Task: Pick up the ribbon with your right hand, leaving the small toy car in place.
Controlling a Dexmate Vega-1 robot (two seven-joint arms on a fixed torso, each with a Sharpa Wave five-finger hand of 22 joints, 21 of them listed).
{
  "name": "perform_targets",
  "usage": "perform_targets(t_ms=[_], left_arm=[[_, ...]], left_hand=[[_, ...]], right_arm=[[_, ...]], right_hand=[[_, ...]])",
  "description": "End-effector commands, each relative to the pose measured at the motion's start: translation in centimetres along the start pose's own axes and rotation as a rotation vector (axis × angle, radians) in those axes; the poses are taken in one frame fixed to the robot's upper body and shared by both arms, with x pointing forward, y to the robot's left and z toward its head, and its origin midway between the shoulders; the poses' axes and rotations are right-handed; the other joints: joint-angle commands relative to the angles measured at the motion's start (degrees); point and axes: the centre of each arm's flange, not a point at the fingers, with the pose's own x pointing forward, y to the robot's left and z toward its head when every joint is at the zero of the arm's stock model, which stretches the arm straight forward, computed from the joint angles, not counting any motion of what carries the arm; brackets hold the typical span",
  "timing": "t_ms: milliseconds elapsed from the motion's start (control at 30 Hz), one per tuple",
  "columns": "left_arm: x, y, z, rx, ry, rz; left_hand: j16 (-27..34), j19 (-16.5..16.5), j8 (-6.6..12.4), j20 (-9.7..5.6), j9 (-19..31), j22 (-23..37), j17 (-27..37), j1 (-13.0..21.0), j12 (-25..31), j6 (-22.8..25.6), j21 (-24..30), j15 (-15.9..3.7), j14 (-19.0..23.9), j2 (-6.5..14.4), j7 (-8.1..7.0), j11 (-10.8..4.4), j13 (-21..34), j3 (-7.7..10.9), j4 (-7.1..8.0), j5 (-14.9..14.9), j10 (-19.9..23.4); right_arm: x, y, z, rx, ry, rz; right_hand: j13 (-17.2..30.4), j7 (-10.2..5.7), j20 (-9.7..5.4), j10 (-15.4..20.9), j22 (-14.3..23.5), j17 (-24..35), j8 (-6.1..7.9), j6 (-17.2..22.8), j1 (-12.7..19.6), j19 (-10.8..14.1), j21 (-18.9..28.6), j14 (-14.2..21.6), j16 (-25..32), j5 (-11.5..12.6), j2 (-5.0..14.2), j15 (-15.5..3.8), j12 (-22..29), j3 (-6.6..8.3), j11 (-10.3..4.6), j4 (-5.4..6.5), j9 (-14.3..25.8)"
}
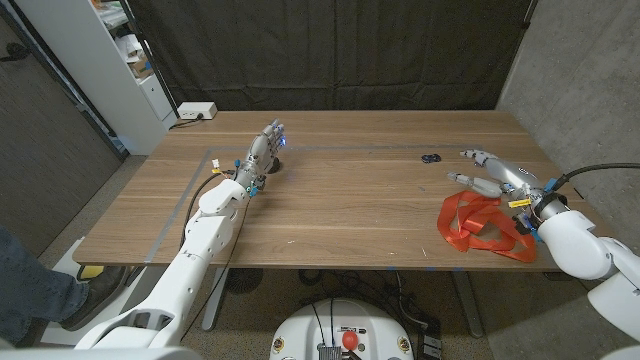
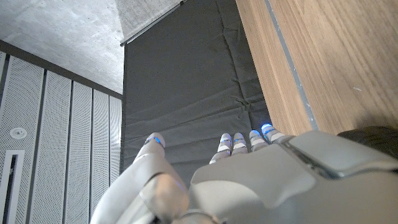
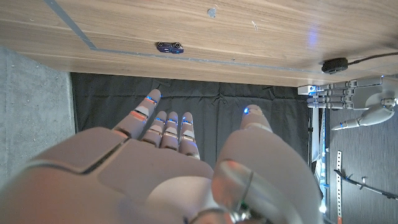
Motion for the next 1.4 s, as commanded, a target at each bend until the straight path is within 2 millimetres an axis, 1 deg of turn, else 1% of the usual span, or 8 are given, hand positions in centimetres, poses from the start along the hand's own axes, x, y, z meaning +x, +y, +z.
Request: perform_targets(t_ms=[33,100,233,400,767,1033,1200,1400], left_arm=[[0.5,0.1,0.1,-0.008,-0.006,0.004],[0.5,0.2,0.0,-0.009,-0.006,0.005],[0.5,0.3,0.0,-0.008,-0.004,0.006],[0.4,0.3,-0.2,-0.011,-0.003,0.01],[0.2,0.6,-0.5,-0.016,0.0,0.022],[0.5,0.7,-0.5,-0.016,0.003,0.018],[0.8,0.7,-0.6,-0.019,0.004,0.017],[1.0,0.8,-0.6,-0.017,0.005,0.017]], left_hand=[[-0.01,-6.53,0.07,0.22,0.24,0.18,0.22,0.12,0.3,0.49,-0.27,0.15,-1.34,0.45,0.37,-0.15,0.06,0.27,-0.33,0.02,-0.14],[-0.01,-6.47,0.08,0.26,0.24,0.18,0.22,0.13,0.33,0.52,-0.31,0.1,-1.33,0.49,0.32,-0.38,0.06,0.28,-0.36,0.02,-0.08],[-0.02,-6.42,0.11,0.24,0.25,0.19,0.22,0.14,0.34,0.62,-0.39,0.09,-1.35,0.55,0.32,-0.25,0.06,0.28,-0.41,0.02,-0.05],[-0.02,-6.38,0.11,0.29,0.25,0.19,0.22,0.15,0.35,0.65,-0.49,0.03,-1.33,0.61,0.34,-0.29,0.06,0.28,-0.46,0.02,-0.02],[-0.03,-6.26,0.15,0.35,0.26,0.21,0.22,0.16,0.38,0.87,-0.74,0.13,-1.32,0.78,0.52,-0.1,0.06,0.28,-0.6,0.01,0.08],[-0.01,-6.25,0.15,0.37,0.26,0.22,0.22,0.15,0.39,0.94,-0.91,0.11,-1.27,0.86,0.54,-0.12,0.06,0.27,-0.68,0.0,0.11],[0.02,-6.3,0.15,0.78,0.26,0.22,0.22,0.14,0.38,1.0,-1.04,0.15,-1.16,0.91,0.55,-0.24,0.06,0.25,-0.73,0.0,0.1],[0.04,-5.98,0.24,0.11,0.26,0.23,0.21,0.14,0.43,1.31,-1.09,0.18,-1.08,1.0,0.54,-0.15,0.06,0.25,-0.81,-0.01,0.25]], right_arm=[[0.0,0.3,-0.1,-0.069,0.021,0.019],[0.0,0.3,-0.1,-0.072,0.027,0.025],[0.0,0.3,0.0,-0.09,0.031,0.043],[-0.1,0.4,-0.1,-0.11,0.044,0.058],[-0.8,0.8,-0.3,-0.124,0.071,0.077],[-1.2,1.2,-0.3,-0.127,0.086,0.083],[-1.5,1.5,-0.4,-0.124,0.1,0.077],[-1.9,1.9,-0.3,-0.129,0.117,0.08]], right_hand=[[0.07,-0.21,-1.07,0.31,0.26,0.19,0.0,-0.04,0.09,0.48,-0.04,0.05,-0.09,0.25,0.32,-0.14,-0.11,0.15,-0.37,-0.32,0.35],[0.07,-0.23,-1.03,0.28,0.26,0.19,-0.02,-0.08,0.08,0.46,-0.07,0.05,-0.09,0.27,0.33,-0.16,-0.13,0.15,-0.4,-0.33,0.35],[0.08,-0.22,-0.95,0.12,0.26,0.2,-0.11,-0.3,0.09,0.46,-0.11,0.02,-0.11,0.31,0.35,-0.05,-0.19,0.15,-0.38,-0.36,0.35],[0.09,-0.39,-0.43,-0.04,0.26,0.2,-0.17,-0.47,0.07,0.47,-0.17,-0.12,-0.18,0.38,0.34,0.19,-0.25,0.12,-0.3,-0.41,0.36],[0.1,-0.31,-0.04,-0.29,0.25,0.18,-0.27,-0.79,0.09,0.36,-0.33,-0.22,-0.23,0.5,0.32,0.45,-0.34,0.1,0.01,-0.53,0.38],[0.11,-0.4,0.46,-0.6,0.24,0.18,-0.34,-1.04,0.03,0.11,-0.48,-0.27,-0.26,0.57,0.26,0.58,-0.44,0.04,0.04,-0.58,0.39],[0.11,-0.36,0.6,-0.7,0.23,0.18,-0.37,-1.17,-0.03,0.17,-0.48,-0.34,-0.29,0.6,0.17,0.67,-0.46,-0.03,0.1,-0.61,0.39],[0.12,-0.45,0.8,-0.71,0.23,0.18,-0.37,-1.21,-0.08,0.19,-0.51,-0.36,-0.3,0.64,0.11,0.73,-0.44,-0.08,0.14,-0.64,0.4]])
